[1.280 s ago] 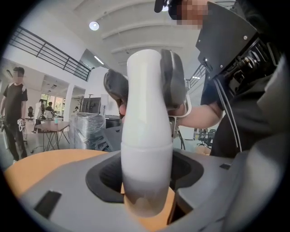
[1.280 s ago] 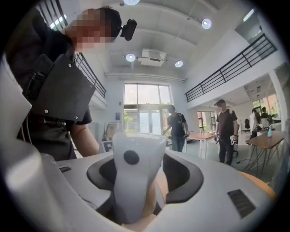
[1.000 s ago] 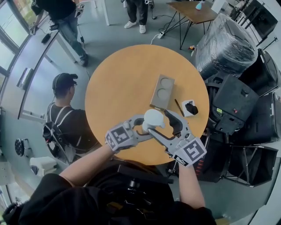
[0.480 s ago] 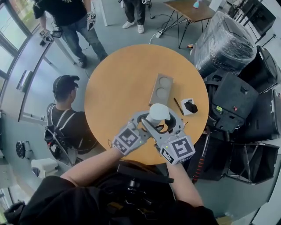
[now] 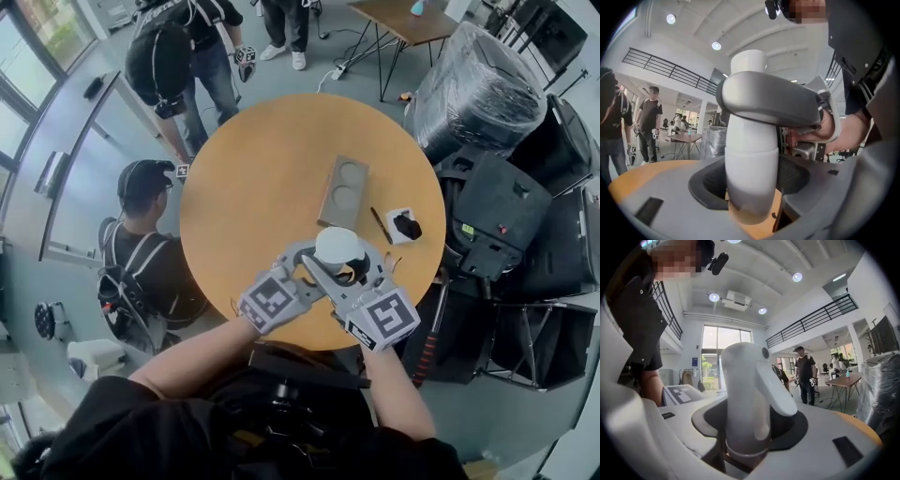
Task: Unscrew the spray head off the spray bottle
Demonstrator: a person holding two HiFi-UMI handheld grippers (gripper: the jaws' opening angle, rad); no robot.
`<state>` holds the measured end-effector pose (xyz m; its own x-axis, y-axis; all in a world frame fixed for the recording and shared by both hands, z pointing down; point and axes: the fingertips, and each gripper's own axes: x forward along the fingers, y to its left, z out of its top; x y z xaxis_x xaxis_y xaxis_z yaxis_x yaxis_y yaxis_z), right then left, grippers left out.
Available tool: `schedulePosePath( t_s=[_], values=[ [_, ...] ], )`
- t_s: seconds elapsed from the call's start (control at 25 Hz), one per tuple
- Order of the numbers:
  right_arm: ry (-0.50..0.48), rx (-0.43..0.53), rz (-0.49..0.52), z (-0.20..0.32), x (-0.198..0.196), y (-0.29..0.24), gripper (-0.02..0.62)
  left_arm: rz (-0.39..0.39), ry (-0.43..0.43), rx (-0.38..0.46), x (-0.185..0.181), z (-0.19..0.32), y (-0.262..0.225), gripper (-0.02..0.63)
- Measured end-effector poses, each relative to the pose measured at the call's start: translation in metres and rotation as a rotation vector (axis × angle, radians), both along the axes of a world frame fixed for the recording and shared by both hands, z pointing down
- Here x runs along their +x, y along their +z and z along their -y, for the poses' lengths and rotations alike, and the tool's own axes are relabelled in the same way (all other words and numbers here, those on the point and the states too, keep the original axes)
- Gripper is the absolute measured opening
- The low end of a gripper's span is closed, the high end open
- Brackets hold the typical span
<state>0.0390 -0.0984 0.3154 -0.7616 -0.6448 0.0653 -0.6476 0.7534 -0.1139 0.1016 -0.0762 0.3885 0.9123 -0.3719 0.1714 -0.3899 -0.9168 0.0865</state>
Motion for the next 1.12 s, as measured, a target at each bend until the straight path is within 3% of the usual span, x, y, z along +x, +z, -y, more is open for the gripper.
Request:
schedulePosePath(
  t_s=[0.32,0.44,0.56,0.68,0.84,1.12],
  values=[
    [-0.288,0.011,0.058,-0.038,-0.012,-0.011,0.244,-0.03,0.307,-0.011,-0.003,-0.04,-0.007,0.304],
    [-0.34,0.028,0.069,-0.048,-0.012,-0.013,0.242,-0.022,0.368,-0.007,-0.003,-0.049,-0.008,0.304],
    [-0.276,0.027,0.034,-0.038,-0.011,-0.007,0.249,0.004,0.31,0.006,-0.005,-0.039,-0.005,0.305],
    [-0.173,0.014,-0.005,-0.025,-0.007,-0.001,0.344,-0.007,0.194,-0.011,-0.009,-0.023,-0.006,0.305],
    [-0.041,0.007,0.004,-0.016,0.007,-0.002,0.344,-0.011,0.082,-0.017,-0.012,-0.01,-0.005,0.305],
    [0.125,-0.054,0.01,-0.004,0.016,0.004,0.344,0.059,-0.168,-0.021,-0.027,0.02,0.005,0.305]
  ],
)
